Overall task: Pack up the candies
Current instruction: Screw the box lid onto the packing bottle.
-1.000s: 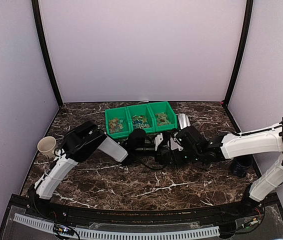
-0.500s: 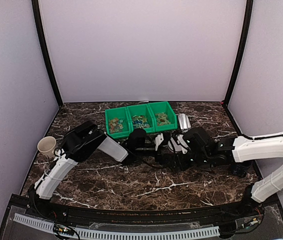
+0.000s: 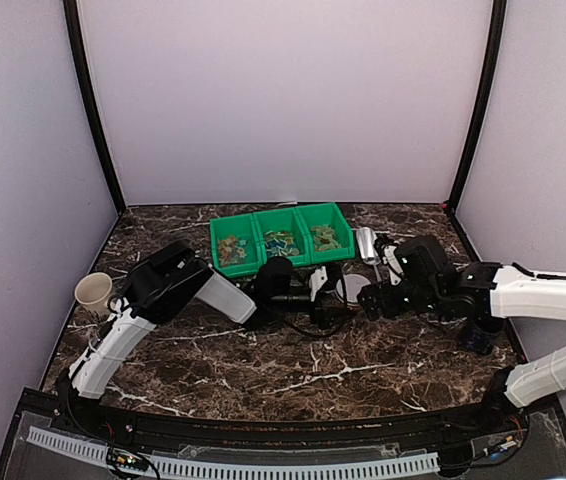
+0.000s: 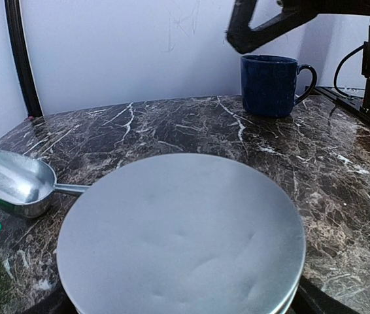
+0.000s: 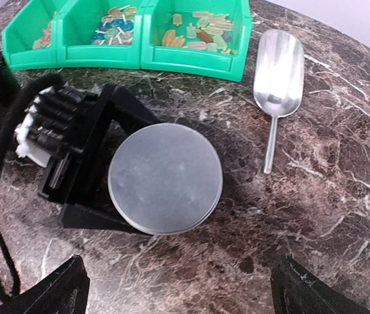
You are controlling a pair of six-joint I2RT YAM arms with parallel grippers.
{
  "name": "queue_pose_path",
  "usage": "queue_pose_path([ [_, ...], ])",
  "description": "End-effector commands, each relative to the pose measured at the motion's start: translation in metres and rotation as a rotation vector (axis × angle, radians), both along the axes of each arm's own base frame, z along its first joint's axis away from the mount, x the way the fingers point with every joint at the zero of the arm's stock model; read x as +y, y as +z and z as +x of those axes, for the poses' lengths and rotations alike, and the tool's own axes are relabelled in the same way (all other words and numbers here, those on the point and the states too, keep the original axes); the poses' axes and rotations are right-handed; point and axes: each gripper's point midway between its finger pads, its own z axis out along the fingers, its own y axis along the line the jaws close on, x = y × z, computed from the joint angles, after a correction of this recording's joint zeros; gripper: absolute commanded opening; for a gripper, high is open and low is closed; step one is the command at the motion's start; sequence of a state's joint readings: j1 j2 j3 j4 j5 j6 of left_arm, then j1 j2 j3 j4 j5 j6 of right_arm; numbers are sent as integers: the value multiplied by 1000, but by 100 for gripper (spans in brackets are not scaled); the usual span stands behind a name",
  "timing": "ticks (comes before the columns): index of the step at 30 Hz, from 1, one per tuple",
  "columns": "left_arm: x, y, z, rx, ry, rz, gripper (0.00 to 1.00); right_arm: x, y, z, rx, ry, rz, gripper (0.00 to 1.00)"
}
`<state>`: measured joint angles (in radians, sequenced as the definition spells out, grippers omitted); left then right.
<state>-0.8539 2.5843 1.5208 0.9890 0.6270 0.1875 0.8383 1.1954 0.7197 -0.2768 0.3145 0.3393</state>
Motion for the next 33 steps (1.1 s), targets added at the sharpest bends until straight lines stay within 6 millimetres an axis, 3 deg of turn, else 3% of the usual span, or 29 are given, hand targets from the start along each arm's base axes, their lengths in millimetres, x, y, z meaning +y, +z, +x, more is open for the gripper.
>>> queue_pose_path([
  [1,58,-167,-40,203,-18,413,87,-2,7,31,-65,0,17,97],
  [8,59,-168,-43,205,-43,407,87,9,6,62,-53,47,8,97],
  [15,59,-170,-44,211,-49,409,87,37,1,54,-8,259,23,98],
  [19,58,-170,-45,213,-57,406,87,37,-12,58,26,275,-31,100],
  [22,58,-170,-45,214,-58,407,87,42,-2,64,-7,279,5,94],
  [26,59,-170,-45,216,-58,410,87,29,1,72,-45,215,-45,95],
  [28,59,-171,-46,217,-58,411,87,25,-10,69,-18,214,-69,95],
  [33,59,-171,-46,216,-61,408,87,20,-57,46,131,250,-103,94],
])
